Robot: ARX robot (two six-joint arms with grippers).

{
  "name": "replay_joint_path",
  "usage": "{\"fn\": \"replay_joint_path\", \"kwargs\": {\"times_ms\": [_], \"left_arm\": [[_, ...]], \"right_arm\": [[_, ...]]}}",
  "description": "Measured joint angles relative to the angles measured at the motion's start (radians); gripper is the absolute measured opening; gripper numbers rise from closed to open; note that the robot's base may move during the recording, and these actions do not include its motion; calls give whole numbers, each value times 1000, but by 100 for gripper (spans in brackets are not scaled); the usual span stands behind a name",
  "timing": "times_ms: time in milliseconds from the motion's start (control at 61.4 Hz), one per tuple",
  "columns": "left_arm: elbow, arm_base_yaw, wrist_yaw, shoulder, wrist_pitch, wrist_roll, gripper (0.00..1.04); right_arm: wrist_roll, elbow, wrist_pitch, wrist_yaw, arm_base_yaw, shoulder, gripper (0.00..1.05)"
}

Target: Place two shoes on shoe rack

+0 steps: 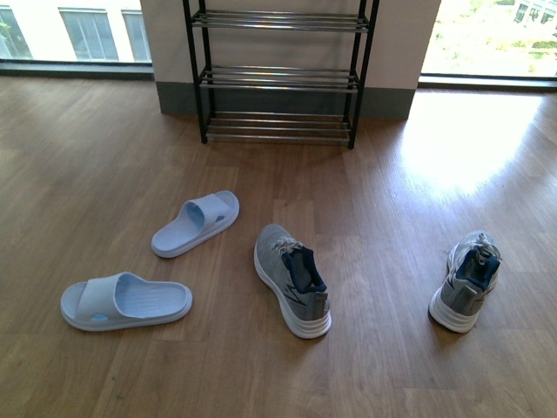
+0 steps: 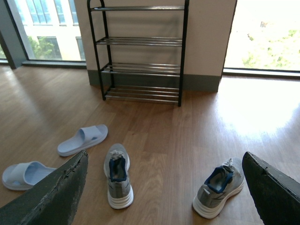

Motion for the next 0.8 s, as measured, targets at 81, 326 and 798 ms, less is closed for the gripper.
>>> {"fn": "replay_joint_path", "kwargs": {"times_ms": [81, 326, 798], "left_arm": [[0, 0, 0, 0, 0, 0, 95], [0, 0, 0, 0, 0, 0, 95], [0, 0, 0, 0, 0, 0, 95]], "right_arm": [[0, 0, 0, 0, 0, 0, 96], [0, 0, 0, 0, 0, 0, 96], [0, 0, 0, 0, 0, 0, 96]]}}
